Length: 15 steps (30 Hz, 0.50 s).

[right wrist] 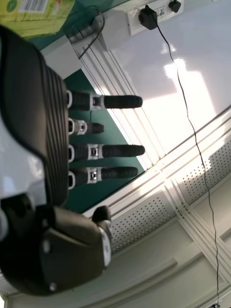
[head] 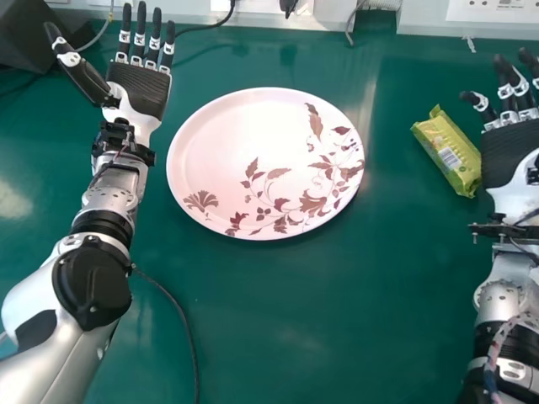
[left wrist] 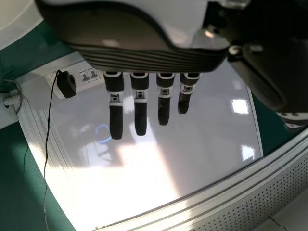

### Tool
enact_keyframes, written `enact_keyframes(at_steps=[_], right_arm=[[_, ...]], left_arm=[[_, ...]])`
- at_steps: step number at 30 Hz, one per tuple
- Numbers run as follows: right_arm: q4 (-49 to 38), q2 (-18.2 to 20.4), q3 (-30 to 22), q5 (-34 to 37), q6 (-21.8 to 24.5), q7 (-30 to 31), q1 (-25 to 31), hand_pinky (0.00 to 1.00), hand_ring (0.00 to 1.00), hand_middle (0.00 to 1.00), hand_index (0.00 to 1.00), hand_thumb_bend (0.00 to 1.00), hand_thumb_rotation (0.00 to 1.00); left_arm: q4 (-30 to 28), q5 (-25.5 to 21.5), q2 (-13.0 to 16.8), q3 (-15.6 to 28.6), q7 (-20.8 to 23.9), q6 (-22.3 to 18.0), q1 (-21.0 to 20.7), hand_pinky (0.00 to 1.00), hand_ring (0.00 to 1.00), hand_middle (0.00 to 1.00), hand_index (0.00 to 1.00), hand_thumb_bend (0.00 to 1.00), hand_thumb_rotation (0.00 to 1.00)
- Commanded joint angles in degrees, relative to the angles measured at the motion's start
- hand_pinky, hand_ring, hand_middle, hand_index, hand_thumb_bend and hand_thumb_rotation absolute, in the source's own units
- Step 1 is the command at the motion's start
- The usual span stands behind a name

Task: Pick up biscuit and place it in the plate

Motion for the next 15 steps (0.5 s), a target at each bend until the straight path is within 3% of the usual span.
enact_keyframes(at_steps=[1, 15], right_arm=[[-0.1, 0.0, 0.0, 0.1, -0.6, 0.4, -0.1, 0.50, 0.64, 0.67, 0.72, 0.47, 0.54], [-0.6, 0.0, 0.8, -0.6, -1.4, 0.4, -0.1, 0.52, 0.64, 0.66, 0.71, 0.47, 0.55]], left_arm=[[0.2, -0.2, 0.2, 0.0, 0.0, 0.0, 0.0, 0.67, 0.81, 0.91, 0.98, 1.00, 0.89], [0.2, 0.0, 0.4, -0.1, -0.2, -0.1, -0.2, 0.71, 0.84, 0.93, 0.98, 1.00, 0.87]])
